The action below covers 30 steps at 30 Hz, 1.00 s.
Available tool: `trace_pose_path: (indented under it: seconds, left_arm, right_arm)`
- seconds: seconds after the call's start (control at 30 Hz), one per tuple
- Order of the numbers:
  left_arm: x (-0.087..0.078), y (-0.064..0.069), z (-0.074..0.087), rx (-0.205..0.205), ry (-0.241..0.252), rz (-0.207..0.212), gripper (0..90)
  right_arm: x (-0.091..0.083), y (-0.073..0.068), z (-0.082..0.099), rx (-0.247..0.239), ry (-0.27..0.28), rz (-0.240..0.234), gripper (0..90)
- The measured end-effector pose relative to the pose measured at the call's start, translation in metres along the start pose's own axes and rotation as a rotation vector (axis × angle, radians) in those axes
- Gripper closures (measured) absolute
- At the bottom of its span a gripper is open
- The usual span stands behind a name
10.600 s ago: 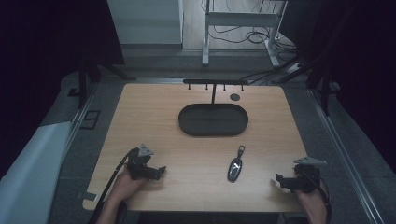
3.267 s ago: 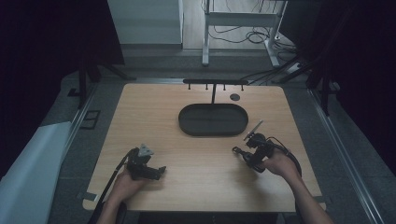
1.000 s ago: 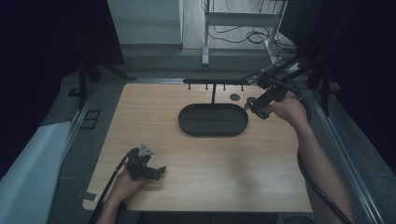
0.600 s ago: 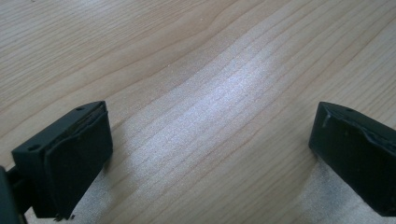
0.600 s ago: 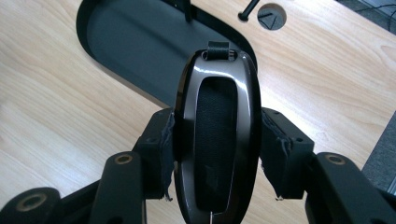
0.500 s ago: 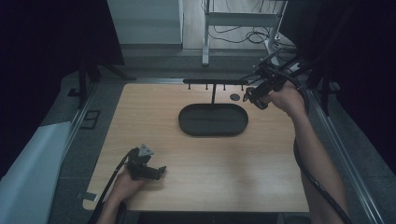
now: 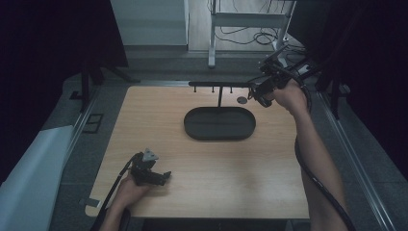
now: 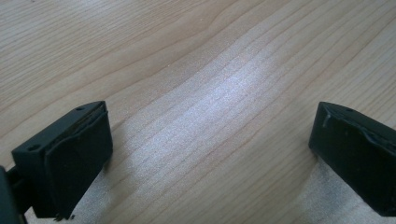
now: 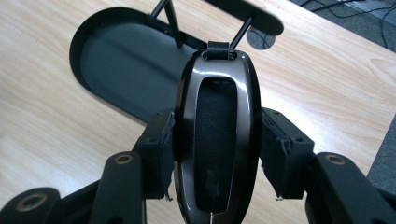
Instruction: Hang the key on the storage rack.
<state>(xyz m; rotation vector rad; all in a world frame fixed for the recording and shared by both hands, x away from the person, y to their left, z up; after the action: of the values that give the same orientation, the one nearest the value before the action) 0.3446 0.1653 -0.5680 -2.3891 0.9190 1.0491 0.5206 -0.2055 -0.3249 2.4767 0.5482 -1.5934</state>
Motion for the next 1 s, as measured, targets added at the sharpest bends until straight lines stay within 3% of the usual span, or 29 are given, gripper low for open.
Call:
trace_pose_path:
  seconds: [0.63, 1.0]
  left_arm:
    - [0.000, 0.000, 0.000, -0.001, 0.001, 0.000, 0.0]
    - [0.000, 0.000, 0.000, -0.002, 0.002, 0.002, 0.0]
  right_arm:
    - [0.008, 0.006, -0.029, 0.058, 0.038, 0.050, 49.1]
    - [0.022, 0.035, -0.017, 0.119, 0.025, 0.094, 49.0]
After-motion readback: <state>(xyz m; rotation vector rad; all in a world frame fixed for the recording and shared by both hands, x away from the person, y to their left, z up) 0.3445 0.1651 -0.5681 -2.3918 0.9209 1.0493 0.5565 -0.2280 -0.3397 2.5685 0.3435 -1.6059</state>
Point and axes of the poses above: each handheld gripper's, and its own axes: x roughly forward along the jaws, z roughly out of its underside, y roughly to its right, the point moved 6 cm from there along x, roughly forward along the jaws, and after that the axes turned 9 degrees about x, right-handed, at the moved point
